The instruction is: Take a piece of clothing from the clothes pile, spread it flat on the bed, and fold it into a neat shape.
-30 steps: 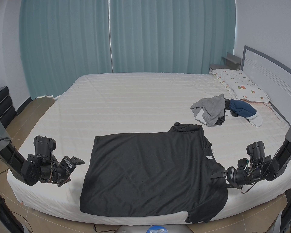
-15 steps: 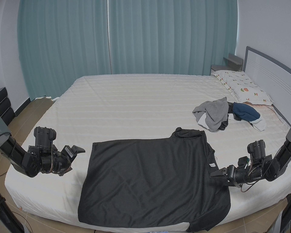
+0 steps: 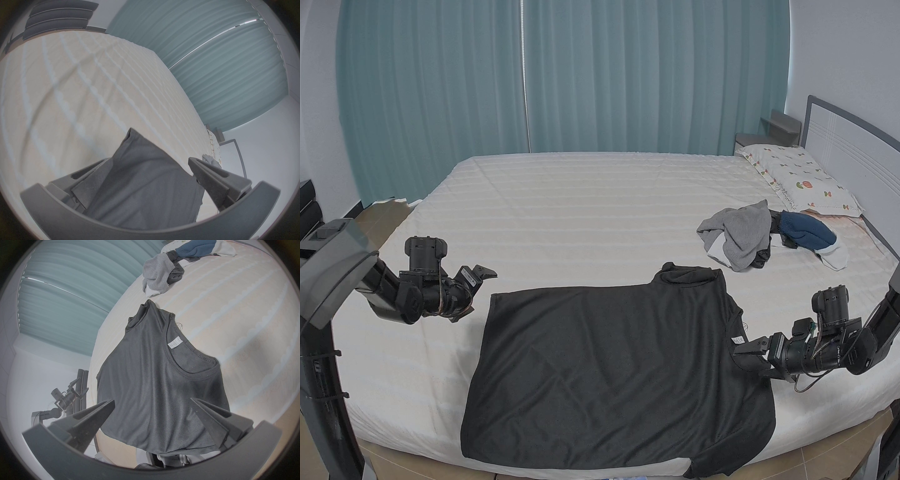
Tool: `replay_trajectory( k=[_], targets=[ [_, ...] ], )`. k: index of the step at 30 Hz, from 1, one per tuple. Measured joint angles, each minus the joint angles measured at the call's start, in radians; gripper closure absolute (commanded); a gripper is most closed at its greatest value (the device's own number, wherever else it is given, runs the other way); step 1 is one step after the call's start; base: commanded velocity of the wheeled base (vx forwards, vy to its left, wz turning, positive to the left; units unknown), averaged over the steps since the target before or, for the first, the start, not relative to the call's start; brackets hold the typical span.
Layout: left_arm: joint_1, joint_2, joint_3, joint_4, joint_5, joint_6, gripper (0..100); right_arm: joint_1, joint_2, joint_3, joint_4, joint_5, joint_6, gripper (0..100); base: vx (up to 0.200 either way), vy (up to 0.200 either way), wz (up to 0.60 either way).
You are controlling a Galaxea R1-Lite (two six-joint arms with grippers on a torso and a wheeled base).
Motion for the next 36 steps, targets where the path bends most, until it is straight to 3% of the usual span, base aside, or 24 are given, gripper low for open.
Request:
replay_trajectory(
  k=[10, 16, 32, 33, 36],
  targets=[
    [0.01, 0.185, -0.215, -0.017, 0.026, -0.004, 0, 0.0, -0.01, 0.016, -0.004, -0.006, 0.002, 0, 0.0, 0.0, 0.0],
    [0.005, 0.244, -0.242, -0.076, 0.086, -0.003, 0, 0.013, -0.017, 0.025, -0.005, -0.004, 0.005, 0, 0.0, 0.0, 0.0],
    [-0.019, 0.307, -0.301, -0.076, 0.061, 0.017, 0, 0.007, -0.002, 0.032, -0.01, -0.003, 0.004, 0, 0.0, 0.0, 0.0],
    [-0.021, 0.311, -0.302, -0.076, 0.061, 0.03, 100, 0.007, 0.0, 0.032, -0.01, -0.002, 0.004, 0, 0.0, 0.0, 0.0],
    [-0.021, 0.32, -0.304, -0.076, 0.063, 0.038, 100, 0.005, 0.004, 0.031, -0.011, -0.003, 0.004, 0, 0.0, 0.0, 0.0]
  ],
)
